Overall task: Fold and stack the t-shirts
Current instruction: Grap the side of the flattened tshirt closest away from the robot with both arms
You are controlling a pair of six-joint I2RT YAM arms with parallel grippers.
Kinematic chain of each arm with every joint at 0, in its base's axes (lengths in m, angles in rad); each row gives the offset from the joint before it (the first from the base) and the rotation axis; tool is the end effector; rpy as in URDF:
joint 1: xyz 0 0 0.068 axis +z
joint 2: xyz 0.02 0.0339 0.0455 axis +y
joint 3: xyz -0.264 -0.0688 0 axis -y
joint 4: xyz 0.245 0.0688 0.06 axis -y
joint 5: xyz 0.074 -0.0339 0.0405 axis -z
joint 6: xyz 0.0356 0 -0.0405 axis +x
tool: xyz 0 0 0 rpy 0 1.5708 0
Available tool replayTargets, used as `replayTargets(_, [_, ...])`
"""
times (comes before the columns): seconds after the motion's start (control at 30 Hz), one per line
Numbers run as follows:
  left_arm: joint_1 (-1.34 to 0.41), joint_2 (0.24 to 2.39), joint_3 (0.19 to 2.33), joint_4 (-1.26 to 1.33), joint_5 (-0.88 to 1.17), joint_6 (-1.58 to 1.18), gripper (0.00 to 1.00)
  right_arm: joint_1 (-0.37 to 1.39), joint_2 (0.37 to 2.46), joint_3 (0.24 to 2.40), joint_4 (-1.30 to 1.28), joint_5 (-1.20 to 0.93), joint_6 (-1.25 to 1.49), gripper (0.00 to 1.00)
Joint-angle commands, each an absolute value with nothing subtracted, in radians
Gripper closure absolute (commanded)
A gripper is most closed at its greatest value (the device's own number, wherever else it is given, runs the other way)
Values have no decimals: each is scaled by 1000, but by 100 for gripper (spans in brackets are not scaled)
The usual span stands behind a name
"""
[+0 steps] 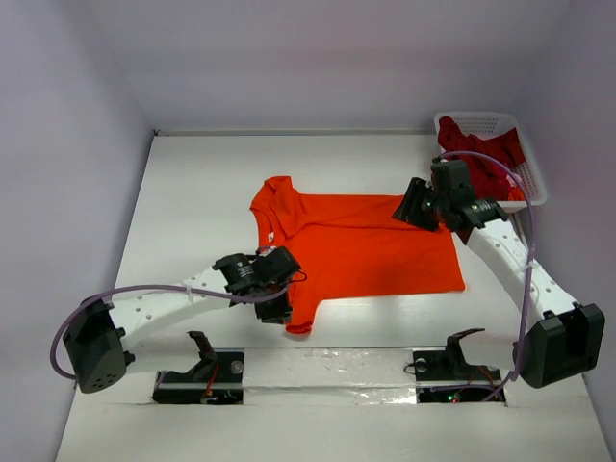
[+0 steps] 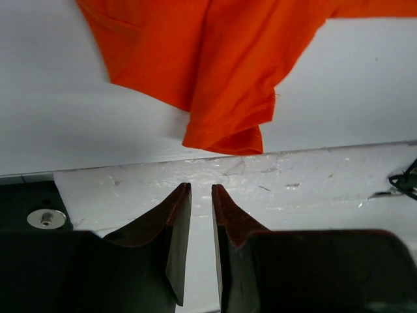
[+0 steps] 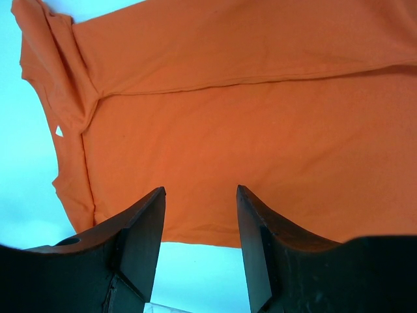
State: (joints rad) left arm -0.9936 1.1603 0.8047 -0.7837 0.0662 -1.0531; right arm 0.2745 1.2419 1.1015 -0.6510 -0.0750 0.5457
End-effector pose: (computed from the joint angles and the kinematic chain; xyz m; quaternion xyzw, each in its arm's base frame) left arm 0.1132 -0.1781 0.2270 -0.0220 0.9761 -0.1995 0.0838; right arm 0.2521 0.0738 0.3106 0.1108 0.9178 0.1832 0.3343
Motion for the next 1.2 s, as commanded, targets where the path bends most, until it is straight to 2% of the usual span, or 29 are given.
replayTargets(0.0, [-996,1131,818,-856,-63,-1112,83,268,1226,1106,-632,-71,541,47])
replayTargets(0.83, [-1034,1292,755,-698,-15,-1069,82,268,1244,1135,-643,-66,531,47])
replayTargets(1.17, [-1034,1282,719,-652,-11,-1065,76,268,1250,1143,-646,-67,532,47])
